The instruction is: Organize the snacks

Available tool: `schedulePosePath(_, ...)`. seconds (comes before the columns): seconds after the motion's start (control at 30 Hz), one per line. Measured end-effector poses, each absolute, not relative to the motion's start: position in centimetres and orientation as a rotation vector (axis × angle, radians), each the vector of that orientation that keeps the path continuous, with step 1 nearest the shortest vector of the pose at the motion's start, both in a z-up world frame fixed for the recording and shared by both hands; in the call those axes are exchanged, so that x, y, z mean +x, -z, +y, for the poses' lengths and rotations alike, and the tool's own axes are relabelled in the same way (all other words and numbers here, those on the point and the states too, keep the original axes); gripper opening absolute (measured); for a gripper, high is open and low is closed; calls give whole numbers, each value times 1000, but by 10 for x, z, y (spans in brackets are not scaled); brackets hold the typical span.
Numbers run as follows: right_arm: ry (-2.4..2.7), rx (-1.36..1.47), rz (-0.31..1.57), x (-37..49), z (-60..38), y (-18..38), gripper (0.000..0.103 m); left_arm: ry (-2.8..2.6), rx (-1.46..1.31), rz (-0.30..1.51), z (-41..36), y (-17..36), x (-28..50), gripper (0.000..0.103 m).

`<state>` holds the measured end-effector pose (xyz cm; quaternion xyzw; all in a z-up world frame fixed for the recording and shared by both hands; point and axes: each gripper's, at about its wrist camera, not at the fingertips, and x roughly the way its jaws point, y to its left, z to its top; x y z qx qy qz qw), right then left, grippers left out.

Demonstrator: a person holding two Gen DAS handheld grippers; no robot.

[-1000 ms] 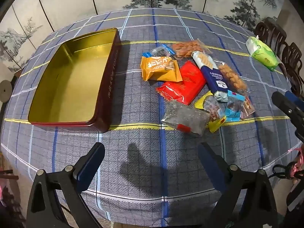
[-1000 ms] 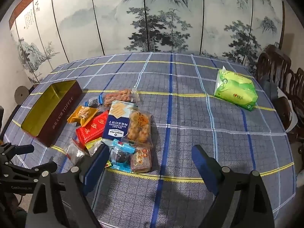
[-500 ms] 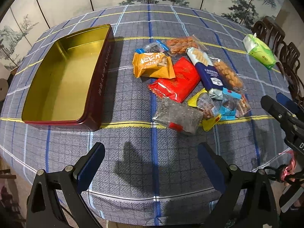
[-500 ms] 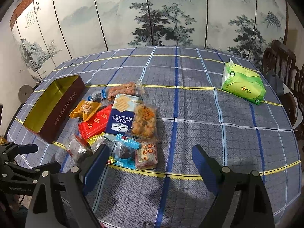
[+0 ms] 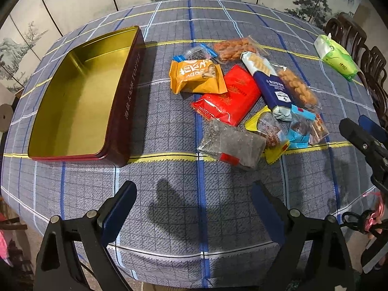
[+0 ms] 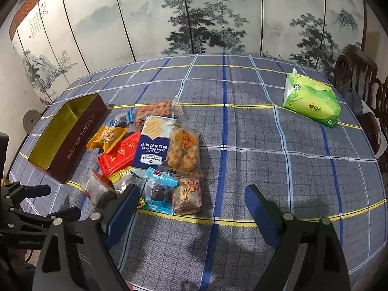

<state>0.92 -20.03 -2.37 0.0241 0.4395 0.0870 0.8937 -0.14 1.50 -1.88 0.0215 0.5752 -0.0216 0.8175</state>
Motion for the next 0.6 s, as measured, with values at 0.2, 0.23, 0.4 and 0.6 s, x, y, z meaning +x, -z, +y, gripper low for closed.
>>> schedulePosePath(0.2, -188, 36, 906, 6, -195, 20, 91, 57, 52, 1226, 14, 19, -3, 93)
schedulePosePath(0.23, -188, 35, 906, 6, -195, 20, 91, 57, 52, 1227, 14, 19, -3, 93)
schedulePosePath(0.4, -189, 32, 907, 8, -193, 19, 91, 53, 48, 1228, 14, 19, -2, 93)
schedulePosePath(0.6, -192, 30, 913, 10, -193, 19, 91, 53, 38, 1234, 17, 19, 0, 93)
